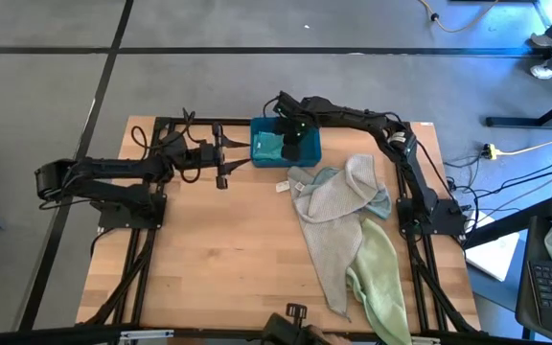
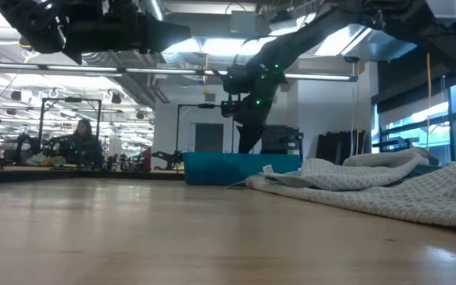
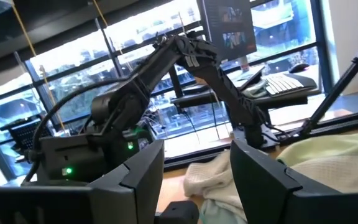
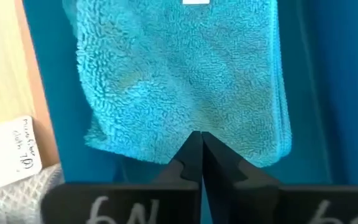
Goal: Fold microfiber towels
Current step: Put the folded blue towel into the blue bin, then fold the left gray towel
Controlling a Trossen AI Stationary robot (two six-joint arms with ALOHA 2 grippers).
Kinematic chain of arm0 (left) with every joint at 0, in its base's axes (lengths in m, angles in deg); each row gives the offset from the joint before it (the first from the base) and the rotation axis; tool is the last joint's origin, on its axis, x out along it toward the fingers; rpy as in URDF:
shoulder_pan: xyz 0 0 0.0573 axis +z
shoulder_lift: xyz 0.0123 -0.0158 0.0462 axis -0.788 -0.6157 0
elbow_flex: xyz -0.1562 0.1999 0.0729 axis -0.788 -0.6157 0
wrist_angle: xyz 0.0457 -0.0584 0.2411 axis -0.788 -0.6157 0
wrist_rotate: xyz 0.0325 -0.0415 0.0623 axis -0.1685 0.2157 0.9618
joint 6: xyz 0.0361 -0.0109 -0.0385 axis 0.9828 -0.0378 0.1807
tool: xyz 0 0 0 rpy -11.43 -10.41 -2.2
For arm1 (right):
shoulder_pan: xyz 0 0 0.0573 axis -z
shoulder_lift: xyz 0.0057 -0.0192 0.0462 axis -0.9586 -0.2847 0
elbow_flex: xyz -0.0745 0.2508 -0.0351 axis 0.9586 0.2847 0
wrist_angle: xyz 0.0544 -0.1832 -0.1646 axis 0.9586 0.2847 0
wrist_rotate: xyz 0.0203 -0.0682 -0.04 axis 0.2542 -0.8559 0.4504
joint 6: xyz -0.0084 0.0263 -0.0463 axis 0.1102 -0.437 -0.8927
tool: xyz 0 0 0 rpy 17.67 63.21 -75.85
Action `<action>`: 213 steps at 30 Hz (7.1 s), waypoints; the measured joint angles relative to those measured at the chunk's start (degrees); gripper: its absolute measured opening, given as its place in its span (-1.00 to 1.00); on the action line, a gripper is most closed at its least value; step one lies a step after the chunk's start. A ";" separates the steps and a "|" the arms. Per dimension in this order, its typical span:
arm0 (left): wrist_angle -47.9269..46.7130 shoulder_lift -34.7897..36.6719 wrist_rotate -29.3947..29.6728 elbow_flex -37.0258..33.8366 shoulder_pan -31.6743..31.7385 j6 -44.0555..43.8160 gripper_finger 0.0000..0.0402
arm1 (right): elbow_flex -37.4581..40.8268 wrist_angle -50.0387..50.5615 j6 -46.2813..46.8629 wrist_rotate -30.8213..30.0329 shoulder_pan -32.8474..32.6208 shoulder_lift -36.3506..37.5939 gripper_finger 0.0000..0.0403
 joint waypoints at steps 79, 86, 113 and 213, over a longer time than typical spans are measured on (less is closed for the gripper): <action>-2.14 -0.07 1.83 0.00 0.00 -0.48 -0.12 | -1.02 1.81 -7.63 -0.71 5.37 -5.38 -0.98; -2.14 -0.07 1.83 0.00 0.00 -0.86 -0.12 | -4.33 1.85 -6.68 1.96 3.76 -5.05 -0.98; -5.55 0.18 4.98 0.00 0.13 2.92 -0.12 | -13.52 41.03 5.85 11.72 -10.93 -2.83 -0.97; -17.92 15.91 7.95 0.02 -0.27 5.92 -0.12 | 2.18 9.83 38.61 -47.27 -44.16 10.86 -0.95</action>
